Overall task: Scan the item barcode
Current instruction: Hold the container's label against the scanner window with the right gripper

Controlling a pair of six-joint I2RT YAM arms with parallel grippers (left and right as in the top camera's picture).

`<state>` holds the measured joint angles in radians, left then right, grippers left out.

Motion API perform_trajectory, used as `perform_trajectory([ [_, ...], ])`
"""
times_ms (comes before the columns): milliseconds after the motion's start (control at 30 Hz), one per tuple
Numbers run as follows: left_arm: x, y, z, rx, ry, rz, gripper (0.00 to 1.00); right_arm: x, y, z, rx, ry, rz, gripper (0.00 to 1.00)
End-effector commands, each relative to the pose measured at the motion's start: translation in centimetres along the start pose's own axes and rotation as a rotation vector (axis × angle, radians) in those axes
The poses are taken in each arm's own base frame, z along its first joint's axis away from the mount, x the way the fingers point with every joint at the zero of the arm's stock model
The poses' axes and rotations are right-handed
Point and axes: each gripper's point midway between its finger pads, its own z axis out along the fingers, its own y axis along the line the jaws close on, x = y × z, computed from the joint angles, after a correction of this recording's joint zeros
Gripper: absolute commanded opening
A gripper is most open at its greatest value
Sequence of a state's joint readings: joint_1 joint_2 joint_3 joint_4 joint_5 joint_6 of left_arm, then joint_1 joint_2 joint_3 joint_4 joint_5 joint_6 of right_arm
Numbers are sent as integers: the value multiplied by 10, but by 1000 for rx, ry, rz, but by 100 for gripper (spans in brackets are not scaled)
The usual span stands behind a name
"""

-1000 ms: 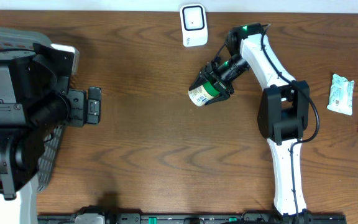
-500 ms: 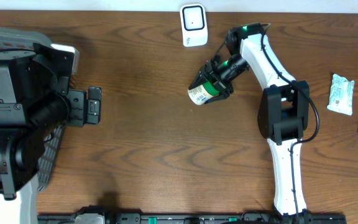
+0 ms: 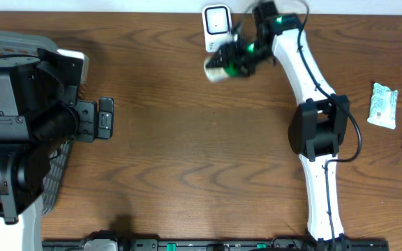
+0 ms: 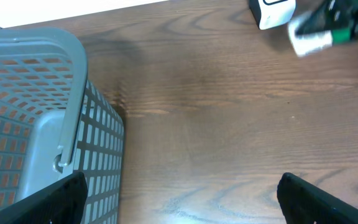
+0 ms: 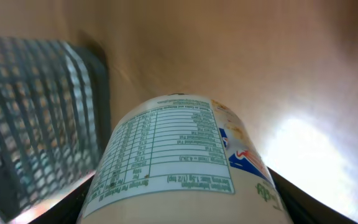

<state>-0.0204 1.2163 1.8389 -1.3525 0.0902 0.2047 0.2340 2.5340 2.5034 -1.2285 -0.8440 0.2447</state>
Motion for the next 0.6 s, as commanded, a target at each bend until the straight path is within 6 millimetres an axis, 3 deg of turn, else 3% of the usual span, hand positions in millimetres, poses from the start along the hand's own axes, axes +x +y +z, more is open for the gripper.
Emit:
perform_trajectory([
  [0, 0, 3, -1, -16, 0, -19, 98, -42, 19, -42, 147, -206, -122, 57],
  [133, 0, 3, -1, -16, 0, -19, 98, -78, 19, -75, 377, -412, -206, 56],
  [233, 0, 3, -1, -16, 0, -19, 98, -99, 16, -86, 502, -527, -246, 53],
  [567, 0, 3, -1, -16, 0, -19, 98, -138, 21, -71, 659, -735, -324, 47],
])
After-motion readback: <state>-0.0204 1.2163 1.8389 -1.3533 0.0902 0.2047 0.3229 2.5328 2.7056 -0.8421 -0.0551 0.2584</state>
